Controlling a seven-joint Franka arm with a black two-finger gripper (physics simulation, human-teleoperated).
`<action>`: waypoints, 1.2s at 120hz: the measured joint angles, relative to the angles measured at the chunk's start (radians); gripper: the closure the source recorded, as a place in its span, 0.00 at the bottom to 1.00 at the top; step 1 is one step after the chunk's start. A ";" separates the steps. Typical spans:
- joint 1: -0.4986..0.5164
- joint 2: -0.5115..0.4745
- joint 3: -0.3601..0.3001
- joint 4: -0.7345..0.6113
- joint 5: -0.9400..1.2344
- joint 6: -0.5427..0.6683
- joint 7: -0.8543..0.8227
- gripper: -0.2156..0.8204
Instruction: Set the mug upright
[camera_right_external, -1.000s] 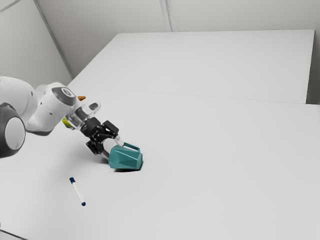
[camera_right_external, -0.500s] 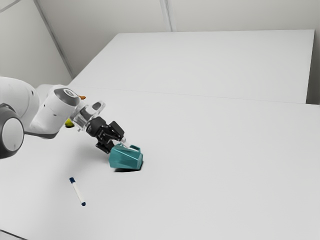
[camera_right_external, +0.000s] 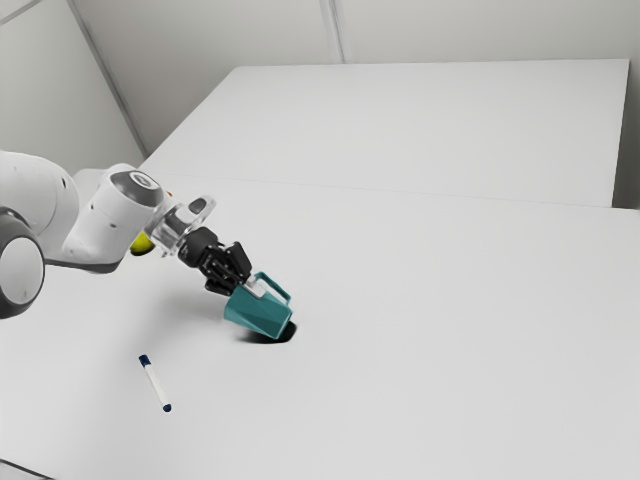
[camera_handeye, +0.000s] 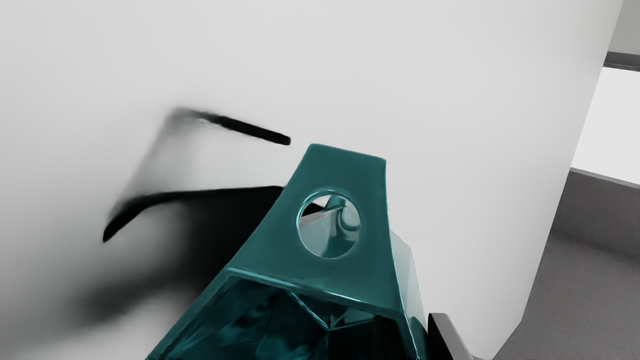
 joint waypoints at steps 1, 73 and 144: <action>0.000 0.000 0.000 0.000 0.000 0.000 0.000 0.89; -0.157 -0.264 -0.078 -0.010 0.467 0.147 -0.067 0.96; -0.291 -0.235 -0.148 -0.098 1.102 0.465 -0.444 0.97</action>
